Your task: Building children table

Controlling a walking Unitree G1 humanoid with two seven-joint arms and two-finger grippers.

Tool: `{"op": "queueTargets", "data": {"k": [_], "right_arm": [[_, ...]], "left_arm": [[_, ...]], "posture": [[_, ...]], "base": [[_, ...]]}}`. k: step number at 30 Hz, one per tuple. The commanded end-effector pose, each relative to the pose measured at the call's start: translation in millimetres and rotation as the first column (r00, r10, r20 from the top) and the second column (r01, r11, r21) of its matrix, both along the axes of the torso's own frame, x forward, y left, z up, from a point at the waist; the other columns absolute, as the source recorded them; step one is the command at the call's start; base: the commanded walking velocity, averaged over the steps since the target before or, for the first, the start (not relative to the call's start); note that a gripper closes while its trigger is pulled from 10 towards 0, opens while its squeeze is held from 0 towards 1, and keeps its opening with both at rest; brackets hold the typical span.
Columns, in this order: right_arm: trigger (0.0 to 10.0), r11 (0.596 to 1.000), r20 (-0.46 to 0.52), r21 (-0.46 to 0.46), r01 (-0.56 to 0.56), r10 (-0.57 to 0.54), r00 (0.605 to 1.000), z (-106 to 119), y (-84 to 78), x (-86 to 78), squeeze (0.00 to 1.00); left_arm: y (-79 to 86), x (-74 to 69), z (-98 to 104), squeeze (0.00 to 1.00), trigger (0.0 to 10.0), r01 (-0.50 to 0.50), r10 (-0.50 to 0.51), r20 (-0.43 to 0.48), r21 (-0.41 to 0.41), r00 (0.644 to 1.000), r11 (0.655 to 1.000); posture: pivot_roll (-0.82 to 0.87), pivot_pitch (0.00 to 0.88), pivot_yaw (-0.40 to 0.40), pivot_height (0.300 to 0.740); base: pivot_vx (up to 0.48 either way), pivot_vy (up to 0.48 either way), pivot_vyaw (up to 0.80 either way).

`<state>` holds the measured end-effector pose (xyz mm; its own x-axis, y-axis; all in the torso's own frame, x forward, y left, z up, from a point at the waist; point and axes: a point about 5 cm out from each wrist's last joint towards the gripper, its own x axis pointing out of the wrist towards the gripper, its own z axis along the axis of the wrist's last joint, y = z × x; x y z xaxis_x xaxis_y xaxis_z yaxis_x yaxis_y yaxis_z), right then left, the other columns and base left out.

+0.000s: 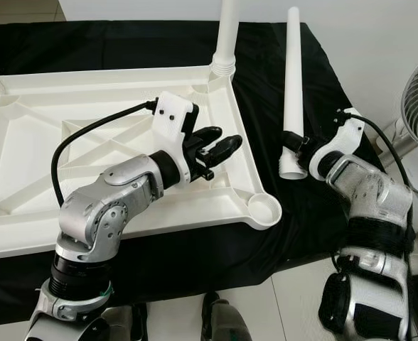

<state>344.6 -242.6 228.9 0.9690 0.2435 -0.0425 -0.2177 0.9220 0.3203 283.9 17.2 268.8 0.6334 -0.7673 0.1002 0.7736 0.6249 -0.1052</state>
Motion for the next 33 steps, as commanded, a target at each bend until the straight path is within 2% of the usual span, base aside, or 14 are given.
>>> {"op": "queueTargets", "data": {"k": [1, 4, 5, 7, 10, 12, 13, 14, 16, 18, 22, 23, 29, 33], "right_arm": [[10.0, 0.998, 0.117, -0.059, 0.011, -0.004, 0.993, 1, 6.9, -9.1, 0.0], [10.0, 0.994, 0.201, -0.091, 0.053, -0.034, 0.979, 4, 11.0, -16.4, 0.0], [10.0, 0.992, 0.237, -0.105, 0.067, -0.041, 0.971, 5, 13.9, -20.4, 0.0], [10.0, 0.992, 0.265, -0.09, 0.084, -0.057, 0.963, 5, 16.5, -24.0, 0.0], [10.0, 0.991, 0.3, -0.086, 0.105, -0.075, 0.951, 6, 18.0, -27.5, 0.0], [10.0, 0.987, 0.4, -0.037, 0.159, -0.131, 0.907, 12, 22.2, -37.4, 0.0], [10.0, 0.987, 0.4, -0.037, 0.159, -0.131, 0.907, 12, 22.2, -37.4, 0.0], [10.0, 0.98, 0.467, -0.011, 0.198, -0.17, 0.868, 16, 25.8, -44.7, 0.0], [10.0, 0.98, 0.467, -0.011, 0.198, -0.17, 0.868, 16, 25.8, -44.7, 0.0], [10.0, 0.974, 0.528, 0.017, 0.226, -0.2, 0.826, 19, 33.7, -52.0, 0.0], [10.0, 0.973, 0.549, 0.019, 0.229, -0.202, 0.811, 20, 39.0, -54.6, 0.0], [10.0, 0.976, 0.557, 0.003, 0.219, -0.184, 0.81, 20, 41.9, -55.5, 0.0], [10.0, 0.98, 0.576, -0.023, 0.198, -0.149, 0.804, 18, 47.9, -57.4, 0.0], [10.0, 0.987, 0.59, -0.085, 0.14, -0.063, 0.805, 19, 53.1, -57.7, 0.0]], "left_arm": [[-7.9, -1.2, 5, 0.0, 10.0, 0.056, -0.057, -0.01, -0.065, 0.998, 0.996], [-7.3, 0.3, 6, 0.0, 10.0, 0.074, -0.076, -0.019, -0.085, 0.997, 0.994], [-7.1, 0.3, 7, 0.97, 10.0, 0.087, -0.09, -0.024, -0.097, 0.996, 0.992], [-6.4, -0.1, 7, 1.0, 10.0, 0.104, -0.108, -0.027, -0.118, 0.994, 0.988], [-5.7, -0.4, 8, 1.0, 10.0, 0.118, -0.123, -0.033, -0.135, 0.992, 0.984], [-3.8, -0.4, 10, 1.0, 10.0, 0.145, -0.151, -0.03, -0.152, 0.988, 0.978], [-3.8, -0.4, 10, 1.0, 10.0, 0.145, -0.151, -0.03, -0.152, 0.988, 0.978], [-2.8, -0.4, 11, 1.0, 10.0, 0.165, -0.17, -0.022, -0.149, 0.985, 0.975], [-2.8, -0.4, 11, 1.0, 10.0, 0.165, -0.17, -0.022, -0.149, 0.985, 0.975], [-1.5, 1.2, 10, 1.0, 10.0, 0.176, -0.18, -0.015, -0.132, 0.984, 0.975], [-1.9, 1.6, 11, 1.0, 10.0, 0.194, -0.196, -0.006, -0.124, 0.981, 0.973], [-2.8, 0.8, 13, 0.0, 10.0, 0.213, -0.215, -0.002, -0.132, 0.977, 0.968], [-4.1, -1.0, 17, 0.0, 10.0, 0.256, -0.26, -0.005, -0.164, 0.966, 0.953], [-4.7, -3.4, 26, 0.0, 10.0, 0.305, -0.308, 0.017, -0.196, 0.951, 0.932]], "posture": [[0.01, 0.22, -0.05, 0.74], [0.01, 0.22, -0.046, 0.74], [0.01, 0.219, -0.045, 0.74], [0.01, 0.217, -0.043, 0.74], [0.01, 0.216, -0.041, 0.74], [0.01, 0.206, -0.034, 0.74], [0.01, 0.206, -0.034, 0.74], [0.01, 0.198, -0.028, 0.74], [0.01, 0.198, -0.028, 0.74], [0.01, 0.184, -0.017, 0.74], [0.01, 0.177, -0.011, 0.74], [0.01, 0.175, -0.01, 0.74], [0.02, 0.171, -0.01, 0.74], [0.02, 0.158, -0.019, 0.74]], "base": [[0.0, 0.0, 0.0], [0.0, 0.0, 0.0], [0.0, 0.0, 0.0], [0.0, 0.0, 0.0], [0.0, 0.0, 0.0], [0.0, 0.0, 0.0], [0.0, 0.0, 0.0], [0.0, 0.0, 0.0], [0.0, 0.0, 0.0], [0.0, 0.0, 0.0], [0.0, 0.0, 0.0], [0.0, 0.0, 0.0], [0.0, 0.0, 0.0], [0.0, 0.0, 0.0]]}}
